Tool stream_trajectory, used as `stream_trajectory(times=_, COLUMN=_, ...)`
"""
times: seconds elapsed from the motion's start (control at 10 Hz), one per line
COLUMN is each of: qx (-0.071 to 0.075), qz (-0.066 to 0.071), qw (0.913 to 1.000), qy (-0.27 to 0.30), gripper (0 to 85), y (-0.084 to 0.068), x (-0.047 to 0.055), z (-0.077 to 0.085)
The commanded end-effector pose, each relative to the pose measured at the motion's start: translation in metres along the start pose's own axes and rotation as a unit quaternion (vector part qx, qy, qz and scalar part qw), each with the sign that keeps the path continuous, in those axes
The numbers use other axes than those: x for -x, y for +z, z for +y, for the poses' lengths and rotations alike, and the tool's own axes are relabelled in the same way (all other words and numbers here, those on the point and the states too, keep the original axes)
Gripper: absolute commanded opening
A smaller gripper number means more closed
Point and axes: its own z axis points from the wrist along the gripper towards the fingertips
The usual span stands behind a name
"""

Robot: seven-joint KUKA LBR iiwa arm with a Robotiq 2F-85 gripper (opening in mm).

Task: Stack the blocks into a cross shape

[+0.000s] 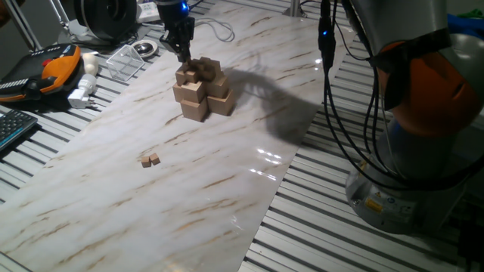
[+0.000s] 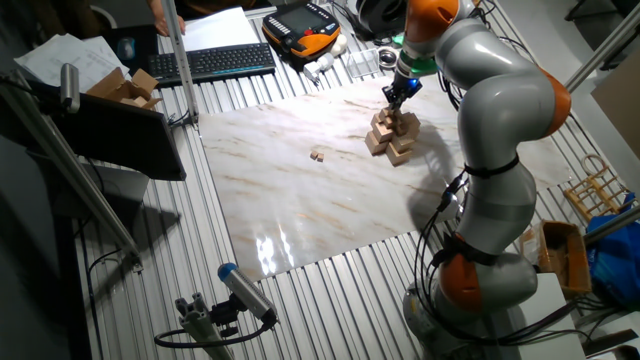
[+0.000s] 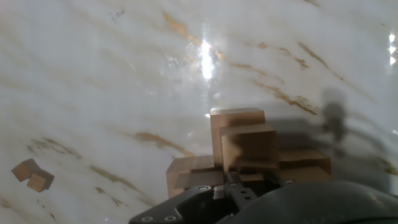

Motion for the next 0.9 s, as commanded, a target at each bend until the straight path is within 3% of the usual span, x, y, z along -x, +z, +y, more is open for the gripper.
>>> stream_trajectory(times=0.0, qx=0.0, qz=0.001, qw=1.0, qy=0.0, gripper=0.0, y=-0.0002, x=-0.0003, z=0.0001)
stream_trajectory(times=0.8, qx=0.001, qz=0.01, qw=0.9999, qy=0.001, gripper=0.0, y=0.0022, x=-0.0021, z=-0.001)
